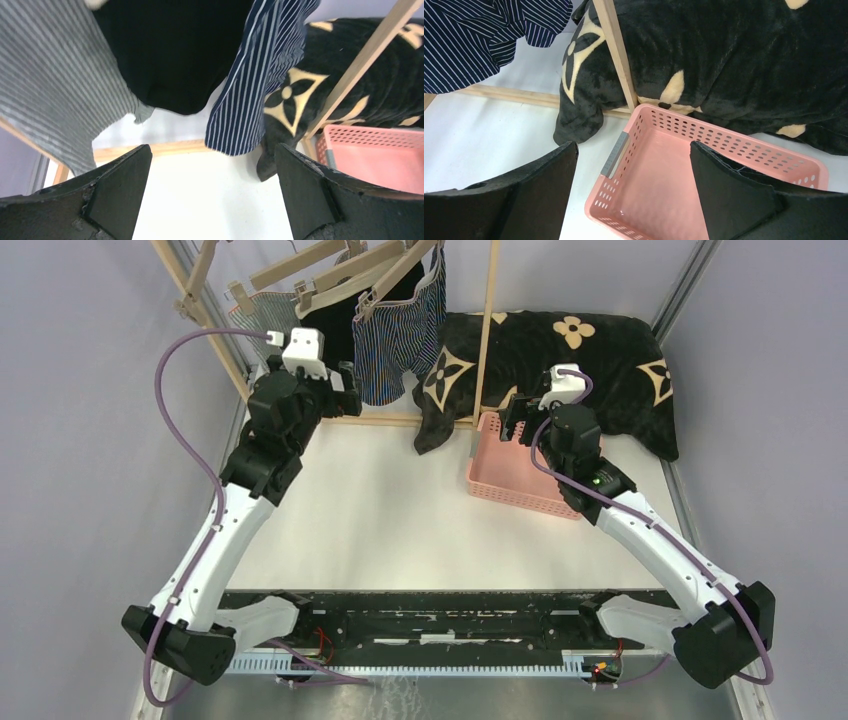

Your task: Remove the underwear clipped to the hanger

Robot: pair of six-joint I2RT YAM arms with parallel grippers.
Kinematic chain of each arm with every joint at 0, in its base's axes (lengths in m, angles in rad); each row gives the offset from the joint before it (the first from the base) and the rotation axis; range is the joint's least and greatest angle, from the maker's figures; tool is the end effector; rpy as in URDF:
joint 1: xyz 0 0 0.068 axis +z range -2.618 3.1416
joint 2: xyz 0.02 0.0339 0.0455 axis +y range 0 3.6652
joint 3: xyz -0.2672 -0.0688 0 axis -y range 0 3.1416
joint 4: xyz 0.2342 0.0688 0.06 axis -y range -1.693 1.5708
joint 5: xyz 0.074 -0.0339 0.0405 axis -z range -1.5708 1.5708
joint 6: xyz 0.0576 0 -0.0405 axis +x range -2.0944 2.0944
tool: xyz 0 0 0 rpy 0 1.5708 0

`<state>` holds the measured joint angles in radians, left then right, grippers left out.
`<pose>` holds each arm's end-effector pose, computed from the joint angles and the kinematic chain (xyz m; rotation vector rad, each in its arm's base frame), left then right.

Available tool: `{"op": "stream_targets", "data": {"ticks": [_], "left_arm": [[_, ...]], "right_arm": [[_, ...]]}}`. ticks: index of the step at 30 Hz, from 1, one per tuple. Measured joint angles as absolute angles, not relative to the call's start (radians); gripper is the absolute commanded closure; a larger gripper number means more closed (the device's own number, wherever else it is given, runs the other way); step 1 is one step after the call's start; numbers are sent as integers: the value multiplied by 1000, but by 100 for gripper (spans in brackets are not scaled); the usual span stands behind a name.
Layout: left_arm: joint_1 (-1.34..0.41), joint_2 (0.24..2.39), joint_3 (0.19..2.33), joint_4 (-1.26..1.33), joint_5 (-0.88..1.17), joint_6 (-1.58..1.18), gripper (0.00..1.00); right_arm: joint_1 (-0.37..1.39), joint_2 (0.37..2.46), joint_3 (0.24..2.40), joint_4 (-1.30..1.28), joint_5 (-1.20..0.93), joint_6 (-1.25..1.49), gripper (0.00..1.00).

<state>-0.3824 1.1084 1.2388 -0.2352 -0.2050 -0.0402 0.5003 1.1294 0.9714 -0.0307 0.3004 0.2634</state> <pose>0.2409 -0.0842 0.4289 0.1318 1.6703 -0.1472 0.2480 0.1161 0.3533 0.0107 1.7600 0.2930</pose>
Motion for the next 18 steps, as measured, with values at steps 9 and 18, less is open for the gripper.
{"op": "stream_targets", "data": {"ticks": [9,18], "left_arm": [[-383,1159,1489,-314,-190,2,1],[-384,1157,1448,-337,-221,34,1]], "right_arm": [[500,1113,961,-30,300,263,9],[500,1107,958,-31,297,263,9]]}}
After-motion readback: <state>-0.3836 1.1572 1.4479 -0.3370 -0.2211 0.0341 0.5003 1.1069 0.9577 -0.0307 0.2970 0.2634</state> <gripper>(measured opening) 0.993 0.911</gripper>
